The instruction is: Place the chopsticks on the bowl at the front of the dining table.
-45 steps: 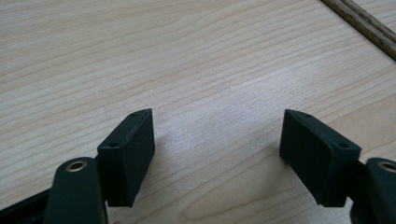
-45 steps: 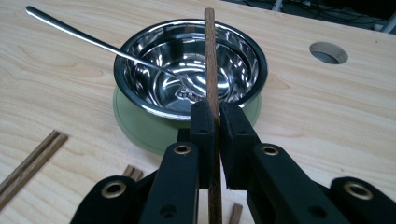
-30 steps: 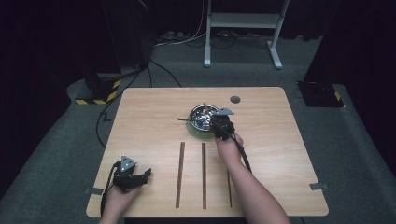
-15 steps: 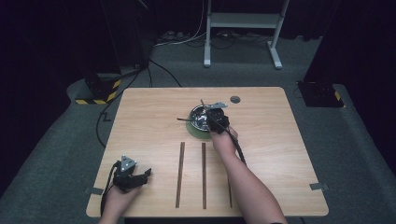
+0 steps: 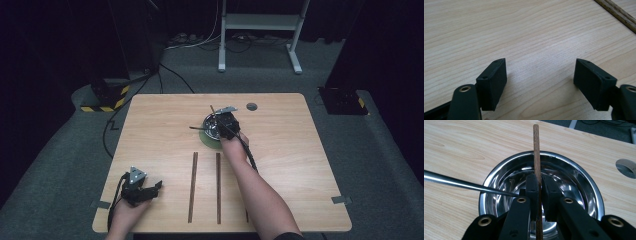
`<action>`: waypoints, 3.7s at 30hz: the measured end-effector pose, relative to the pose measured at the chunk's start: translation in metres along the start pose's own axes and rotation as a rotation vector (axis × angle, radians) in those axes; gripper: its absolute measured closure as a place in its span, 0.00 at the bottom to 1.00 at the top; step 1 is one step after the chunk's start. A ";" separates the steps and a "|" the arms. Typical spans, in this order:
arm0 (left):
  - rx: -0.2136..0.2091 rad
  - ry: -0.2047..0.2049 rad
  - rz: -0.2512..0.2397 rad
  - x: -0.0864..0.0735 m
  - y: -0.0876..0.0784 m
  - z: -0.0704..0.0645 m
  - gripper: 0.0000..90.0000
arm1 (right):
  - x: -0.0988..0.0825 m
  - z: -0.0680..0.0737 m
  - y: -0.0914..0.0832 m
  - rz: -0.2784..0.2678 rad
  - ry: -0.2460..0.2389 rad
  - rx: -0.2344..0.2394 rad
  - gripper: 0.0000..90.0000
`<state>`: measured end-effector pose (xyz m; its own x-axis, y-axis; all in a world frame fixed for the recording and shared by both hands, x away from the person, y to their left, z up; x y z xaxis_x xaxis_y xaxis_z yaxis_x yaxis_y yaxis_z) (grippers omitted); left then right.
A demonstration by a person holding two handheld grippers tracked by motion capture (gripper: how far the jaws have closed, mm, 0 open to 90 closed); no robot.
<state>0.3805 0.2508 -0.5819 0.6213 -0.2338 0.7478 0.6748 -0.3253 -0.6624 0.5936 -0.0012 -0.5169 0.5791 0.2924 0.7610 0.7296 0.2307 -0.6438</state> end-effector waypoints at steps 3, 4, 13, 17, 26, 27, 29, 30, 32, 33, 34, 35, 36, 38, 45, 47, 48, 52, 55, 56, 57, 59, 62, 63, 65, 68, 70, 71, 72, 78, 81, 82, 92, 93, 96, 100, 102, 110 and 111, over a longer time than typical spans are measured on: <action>0.000 0.000 0.000 0.000 0.000 0.000 0.30 | 0.003 0.002 0.002 0.000 0.005 0.004 0.94; -0.001 -0.001 0.000 0.000 0.000 0.000 0.30 | 0.005 0.002 0.003 -0.004 0.006 0.003 0.94; -0.002 -0.003 -0.002 0.000 0.000 0.000 0.30 | 0.010 0.008 0.011 0.015 -0.005 0.000 0.94; -0.001 -0.003 -0.002 0.000 0.000 0.000 0.30 | 0.010 0.011 0.013 0.023 -0.002 0.005 0.94; -0.002 -0.001 -0.002 0.000 0.000 0.000 0.30 | 0.007 0.010 0.016 0.046 -0.006 0.003 0.94; -0.001 -0.002 -0.001 0.000 0.000 0.000 0.30 | 0.007 0.010 0.017 0.042 -0.011 -0.001 0.94; -0.002 -0.001 -0.002 0.000 0.000 0.000 0.30 | 0.007 0.009 0.017 0.045 -0.002 -0.002 0.94; -0.002 -0.002 -0.002 0.000 0.000 0.000 0.30 | 0.007 0.009 0.017 0.049 -0.002 0.002 0.93; -0.001 -0.002 -0.001 0.000 0.000 0.000 0.30 | 0.007 0.009 0.017 0.057 0.004 0.000 0.93; -0.001 -0.002 -0.001 0.000 0.000 0.000 0.30 | 0.007 0.009 0.017 0.057 0.004 0.000 0.93; -0.001 -0.002 -0.001 0.000 0.000 0.000 0.30 | 0.007 0.008 0.017 0.060 0.004 0.000 0.93; -0.001 -0.002 -0.001 0.000 0.000 0.000 0.30 | 0.007 0.008 0.017 0.061 0.006 -0.002 0.93; -0.001 -0.002 -0.001 0.000 0.000 0.000 0.30 | 0.007 0.008 0.017 0.063 0.006 0.000 0.93; -0.002 -0.001 -0.002 0.000 0.000 0.000 0.30 | 0.007 0.008 0.017 0.065 0.009 0.004 0.93; -0.001 -0.002 -0.001 0.000 0.000 0.000 0.30 | 0.006 0.008 0.017 0.066 0.009 0.004 0.83; -0.002 -0.002 -0.002 0.000 0.000 0.000 0.30 | 0.007 0.009 0.017 0.065 0.010 0.008 0.82; -0.002 -0.001 -0.002 0.000 0.000 0.000 0.30 | 0.007 0.009 0.016 0.062 0.007 0.006 0.81; -0.002 -0.003 -0.002 0.000 0.000 0.000 0.30 | 0.008 0.009 0.013 0.060 0.002 0.008 0.80; -0.003 -0.002 -0.002 0.000 0.000 0.000 0.30 | 0.010 0.011 0.008 0.047 -0.004 0.013 0.80; -0.002 -0.003 -0.002 0.000 0.000 0.000 0.30 | 0.010 0.012 0.005 0.050 0.001 0.019 0.79; -0.003 -0.002 -0.002 0.000 0.000 0.000 0.30 | 0.011 0.012 0.003 0.045 -0.004 0.019 0.79; -0.003 -0.004 -0.003 0.000 0.000 0.000 0.30 | 0.010 0.012 -0.003 0.045 -0.008 0.024 0.79; -0.002 0.000 -0.004 0.000 0.000 0.000 0.30 | 0.010 0.012 -0.012 0.028 -0.008 0.034 0.78; -0.003 0.000 -0.002 0.000 0.000 0.000 0.30 | 0.009 0.010 -0.015 0.022 -0.016 0.031 0.78; -0.003 -0.001 -0.003 0.000 0.000 0.000 0.30 | 0.007 0.008 -0.022 0.016 -0.011 0.032 0.77; -0.013 0.009 -0.002 0.000 0.000 -0.001 0.30 | 0.000 0.004 -0.032 0.021 -0.018 0.029 0.75; -0.013 0.008 -0.002 0.000 0.000 -0.001 0.30 | -0.005 0.001 -0.038 0.018 -0.011 0.034 0.74; -0.012 0.012 -0.001 0.000 0.000 -0.001 0.30 | -0.007 -0.001 -0.040 0.019 -0.008 0.033 0.73; -0.012 0.013 -0.001 0.000 0.000 -0.001 0.30 | -0.010 -0.003 -0.043 0.012 -0.011 0.036 0.73; -0.013 0.013 -0.002 0.000 0.000 -0.001 0.30 | -0.028 -0.015 -0.058 -0.004 0.000 0.037 0.71; -0.013 0.012 -0.002 0.000 0.000 -0.001 0.30 | -0.038 -0.021 -0.065 -0.007 0.008 0.040 0.69; -0.013 0.012 -0.002 0.000 0.000 -0.001 0.30 | -0.042 -0.023 -0.067 -0.007 0.010 0.036 0.68; -0.012 0.011 -0.002 0.000 0.000 -0.001 0.30 | -0.073 -0.033 -0.090 -0.021 0.012 0.040 0.64; -0.012 0.010 -0.003 0.000 0.000 -0.001 0.30 | -0.076 -0.034 -0.092 -0.028 0.009 0.038 0.64; -0.014 0.006 -0.003 0.000 0.000 -0.001 0.30 | -0.089 -0.036 -0.099 -0.021 0.011 0.049 0.64; -0.014 0.007 -0.003 0.000 0.000 -0.001 0.30 | -0.105 -0.037 -0.104 -0.015 0.019 0.049 0.64; -0.014 0.007 -0.003 0.000 0.000 -0.001 0.30 | -0.113 -0.038 -0.106 -0.011 0.023 0.046 0.64; -0.012 0.011 -0.002 0.000 0.000 -0.001 0.30 | -0.140 -0.034 -0.108 0.038 0.021 0.061 0.64; -0.012 0.011 -0.002 0.000 0.000 -0.001 0.30 | -0.143 -0.034 -0.108 0.035 0.020 0.053 0.64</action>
<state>0.3805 0.2498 -0.5818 0.6153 -0.2430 0.7499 0.6714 -0.3368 -0.6601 0.4447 -0.0996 -0.5531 0.6114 0.2828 0.7391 0.6889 0.2695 -0.6730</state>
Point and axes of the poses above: each handheld gripper's, and its own axes: y roughly forward along the jaws, x roughly out of its top, z roughly to its left, the point moved 8 cm from there along y, roughly forward along the jaws, and after that the axes turned 3 degrees about -x, right-handed, at the moved point
